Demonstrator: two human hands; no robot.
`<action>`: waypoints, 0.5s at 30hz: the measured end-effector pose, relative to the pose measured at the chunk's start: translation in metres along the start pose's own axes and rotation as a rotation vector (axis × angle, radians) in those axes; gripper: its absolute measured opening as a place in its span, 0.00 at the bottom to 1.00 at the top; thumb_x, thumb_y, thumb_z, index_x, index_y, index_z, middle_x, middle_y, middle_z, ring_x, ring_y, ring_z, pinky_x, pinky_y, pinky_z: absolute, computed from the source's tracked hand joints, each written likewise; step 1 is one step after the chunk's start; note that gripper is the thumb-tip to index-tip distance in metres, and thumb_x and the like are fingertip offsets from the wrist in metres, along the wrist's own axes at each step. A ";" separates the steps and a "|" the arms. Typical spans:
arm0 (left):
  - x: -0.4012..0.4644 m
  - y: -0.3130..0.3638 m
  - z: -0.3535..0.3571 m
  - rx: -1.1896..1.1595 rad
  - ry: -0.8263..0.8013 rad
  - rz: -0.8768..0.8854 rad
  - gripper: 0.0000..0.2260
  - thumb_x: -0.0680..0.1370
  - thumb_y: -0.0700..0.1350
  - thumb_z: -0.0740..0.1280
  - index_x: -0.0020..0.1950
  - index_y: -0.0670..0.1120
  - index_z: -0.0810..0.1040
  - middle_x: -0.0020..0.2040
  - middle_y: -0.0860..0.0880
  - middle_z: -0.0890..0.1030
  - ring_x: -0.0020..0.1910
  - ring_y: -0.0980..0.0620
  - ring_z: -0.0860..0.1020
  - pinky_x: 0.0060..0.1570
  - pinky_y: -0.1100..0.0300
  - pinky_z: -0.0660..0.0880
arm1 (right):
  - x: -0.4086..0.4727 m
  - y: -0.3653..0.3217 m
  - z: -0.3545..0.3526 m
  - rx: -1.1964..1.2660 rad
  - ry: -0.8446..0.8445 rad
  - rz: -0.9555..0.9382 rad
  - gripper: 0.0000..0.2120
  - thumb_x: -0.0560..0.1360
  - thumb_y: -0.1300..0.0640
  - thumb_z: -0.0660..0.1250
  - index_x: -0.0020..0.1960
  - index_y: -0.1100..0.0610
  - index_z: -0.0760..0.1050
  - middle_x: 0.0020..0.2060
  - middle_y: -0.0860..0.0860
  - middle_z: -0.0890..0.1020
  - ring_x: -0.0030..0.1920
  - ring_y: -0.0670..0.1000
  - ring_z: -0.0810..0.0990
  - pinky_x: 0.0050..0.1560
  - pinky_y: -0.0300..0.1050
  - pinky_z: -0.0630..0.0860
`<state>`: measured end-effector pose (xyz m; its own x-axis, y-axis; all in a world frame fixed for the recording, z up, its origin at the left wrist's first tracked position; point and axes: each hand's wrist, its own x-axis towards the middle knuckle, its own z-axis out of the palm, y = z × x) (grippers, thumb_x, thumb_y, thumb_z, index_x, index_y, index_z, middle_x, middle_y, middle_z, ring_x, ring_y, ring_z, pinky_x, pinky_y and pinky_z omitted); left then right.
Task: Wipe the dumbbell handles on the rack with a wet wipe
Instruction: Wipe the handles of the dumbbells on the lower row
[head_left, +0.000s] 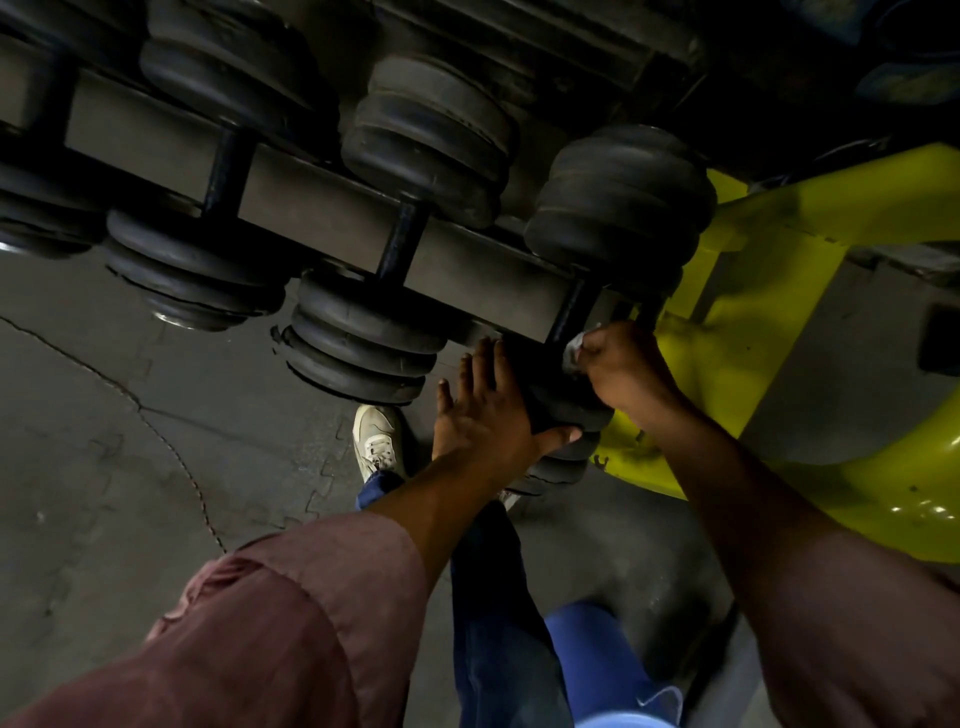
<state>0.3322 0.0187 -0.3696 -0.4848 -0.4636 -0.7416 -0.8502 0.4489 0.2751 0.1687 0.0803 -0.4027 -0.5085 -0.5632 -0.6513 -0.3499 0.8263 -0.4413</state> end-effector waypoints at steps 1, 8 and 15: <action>0.000 0.000 0.000 0.001 0.000 -0.002 0.59 0.68 0.79 0.62 0.82 0.47 0.36 0.83 0.44 0.40 0.82 0.42 0.43 0.79 0.39 0.48 | 0.002 -0.001 -0.001 0.083 0.019 0.046 0.14 0.75 0.61 0.68 0.31 0.53 0.76 0.34 0.50 0.81 0.42 0.50 0.81 0.41 0.40 0.75; 0.000 -0.002 0.002 0.009 0.009 0.003 0.59 0.68 0.79 0.61 0.83 0.47 0.37 0.83 0.44 0.40 0.82 0.42 0.43 0.79 0.38 0.47 | 0.031 0.010 0.001 0.601 0.240 0.136 0.02 0.68 0.52 0.70 0.37 0.47 0.80 0.44 0.52 0.85 0.47 0.53 0.85 0.50 0.55 0.83; 0.002 -0.002 0.002 0.013 0.012 0.005 0.59 0.68 0.79 0.61 0.83 0.46 0.37 0.84 0.44 0.40 0.82 0.42 0.43 0.79 0.39 0.46 | -0.010 -0.009 0.005 0.292 0.078 0.128 0.07 0.74 0.59 0.71 0.38 0.51 0.80 0.42 0.52 0.84 0.46 0.52 0.82 0.49 0.45 0.79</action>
<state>0.3329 0.0186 -0.3727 -0.4916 -0.4708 -0.7326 -0.8451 0.4610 0.2708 0.1805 0.0786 -0.3950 -0.5966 -0.4441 -0.6685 -0.0447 0.8500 -0.5249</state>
